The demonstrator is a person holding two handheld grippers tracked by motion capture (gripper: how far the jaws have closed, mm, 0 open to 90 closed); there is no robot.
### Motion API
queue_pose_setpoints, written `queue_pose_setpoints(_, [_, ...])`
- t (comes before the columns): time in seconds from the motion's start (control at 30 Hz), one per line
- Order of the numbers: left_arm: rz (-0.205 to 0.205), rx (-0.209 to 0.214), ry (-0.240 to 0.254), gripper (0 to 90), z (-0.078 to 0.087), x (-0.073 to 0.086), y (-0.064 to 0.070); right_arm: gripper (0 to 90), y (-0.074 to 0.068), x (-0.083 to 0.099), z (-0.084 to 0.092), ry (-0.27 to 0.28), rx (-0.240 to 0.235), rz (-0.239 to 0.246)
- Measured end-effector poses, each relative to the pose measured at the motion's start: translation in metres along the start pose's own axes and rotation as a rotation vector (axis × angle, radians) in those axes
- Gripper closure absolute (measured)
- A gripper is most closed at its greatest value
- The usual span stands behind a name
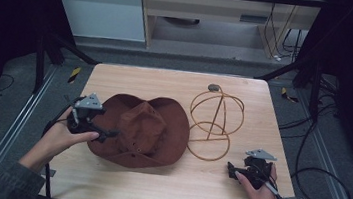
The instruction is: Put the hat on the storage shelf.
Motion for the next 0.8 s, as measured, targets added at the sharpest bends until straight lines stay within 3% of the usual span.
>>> queue_pose_setpoints(0.17, [-0.008, -0.009, -0.037, 4.3, -0.010, -0.022, -0.009, 0.4, 0.000, 0.000, 0.000, 0.000, 0.000, 0.000])
queue_pose_setpoints(0.27, [0.004, -0.039, -0.033, 7.1, -0.014, -0.031, -0.015, 0.4, 0.000, 0.000, 0.000, 0.000, 0.000, 0.000])
queue_pose_setpoints(0.37, [0.019, -0.028, -0.045, 6.6, -0.019, -0.041, -0.019, 0.4, 0.000, 0.000, 0.000, 0.000, 0.000, 0.000])
queue_pose_setpoints(0.47, [0.020, -0.016, -0.066, 5.6, -0.021, -0.045, -0.019, 0.4, 0.000, 0.000, 0.000, 0.000, 0.000, 0.000])
queue_pose_setpoints(0.57, [0.012, -0.044, -0.084, 5.1, -0.023, -0.051, -0.021, 0.4, 0.000, 0.000, 0.000, 0.000, 0.000, 0.000])
queue_pose_setpoints(0.8, [-0.006, -0.028, -0.139, 4.9, -0.032, -0.065, -0.019, 0.4, 0.000, 0.000, 0.000, 0.000, 0.000, 0.000])
Point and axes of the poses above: each handheld gripper's, and its own axes: z roughly backward along the jaws, x roughly out of its underside, y roughly to its right, the point moved 6 cm from there along -z, roughly forward along the jaws, and after that the axes turned 14 degrees about x, right-handed, at the moved point
